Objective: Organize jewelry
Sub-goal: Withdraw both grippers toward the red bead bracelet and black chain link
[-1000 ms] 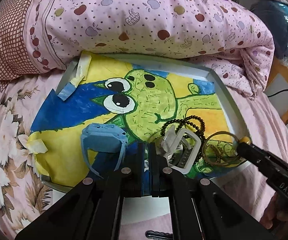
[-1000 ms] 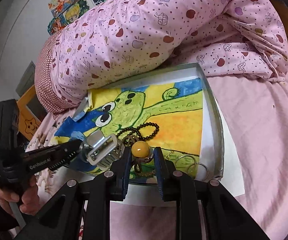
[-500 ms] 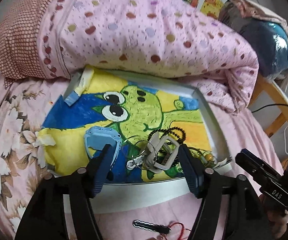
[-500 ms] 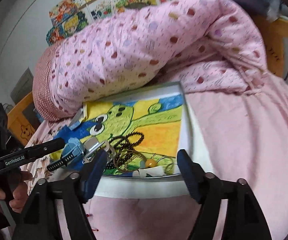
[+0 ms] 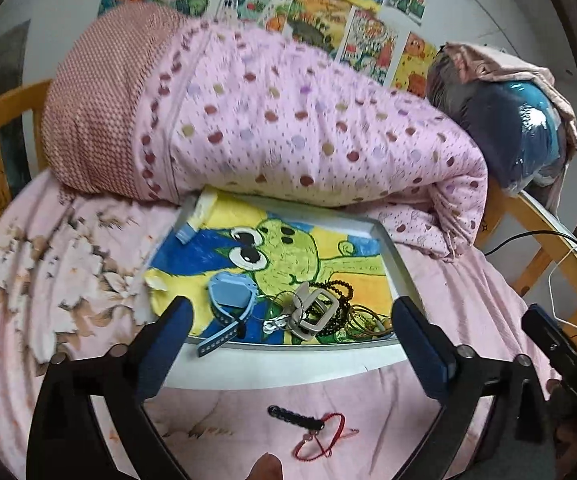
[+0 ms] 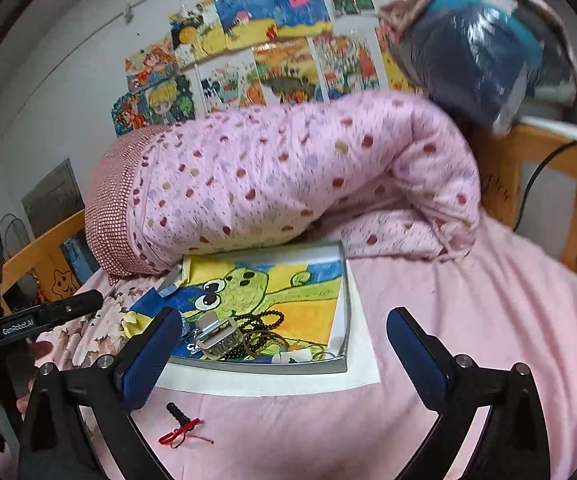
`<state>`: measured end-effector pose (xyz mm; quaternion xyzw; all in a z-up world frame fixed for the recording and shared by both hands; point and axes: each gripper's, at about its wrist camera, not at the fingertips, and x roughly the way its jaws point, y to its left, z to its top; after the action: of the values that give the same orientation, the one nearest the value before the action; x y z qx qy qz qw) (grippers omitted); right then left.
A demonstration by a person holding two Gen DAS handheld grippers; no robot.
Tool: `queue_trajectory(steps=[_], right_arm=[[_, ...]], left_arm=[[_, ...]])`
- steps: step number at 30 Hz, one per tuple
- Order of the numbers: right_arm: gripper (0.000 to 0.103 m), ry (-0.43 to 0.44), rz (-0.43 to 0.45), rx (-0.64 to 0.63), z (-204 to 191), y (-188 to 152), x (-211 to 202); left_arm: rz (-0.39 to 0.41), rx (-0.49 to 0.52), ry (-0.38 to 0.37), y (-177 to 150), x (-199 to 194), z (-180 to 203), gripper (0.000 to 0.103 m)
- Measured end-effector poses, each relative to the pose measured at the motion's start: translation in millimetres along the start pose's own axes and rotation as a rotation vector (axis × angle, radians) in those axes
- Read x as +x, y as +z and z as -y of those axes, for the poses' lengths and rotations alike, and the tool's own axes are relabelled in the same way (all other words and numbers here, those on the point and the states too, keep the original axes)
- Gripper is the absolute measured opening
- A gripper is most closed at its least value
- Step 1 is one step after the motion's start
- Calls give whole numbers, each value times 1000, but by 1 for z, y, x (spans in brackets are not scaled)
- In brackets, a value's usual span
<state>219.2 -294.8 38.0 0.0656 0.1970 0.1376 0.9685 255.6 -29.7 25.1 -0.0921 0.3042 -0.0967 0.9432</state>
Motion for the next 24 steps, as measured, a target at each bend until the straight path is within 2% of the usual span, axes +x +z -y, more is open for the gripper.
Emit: queue_trajectory(steps=[8,12,19,24], right_arm=[[103,-1,78,-28,-24,-11,-56],[103,-10,89,-44,-38,-23,-77],[103,-33,55,-13,-52,-47,-95],[103,-55,16,-6,-61,-59,-98]], left_arm=[[83,47,15,-18,-58,8,101],[89,82,30,-32,-81,9,101],[92,131,46,-56,-108,0,101],[81,126,45,-67,-116,-10,101]])
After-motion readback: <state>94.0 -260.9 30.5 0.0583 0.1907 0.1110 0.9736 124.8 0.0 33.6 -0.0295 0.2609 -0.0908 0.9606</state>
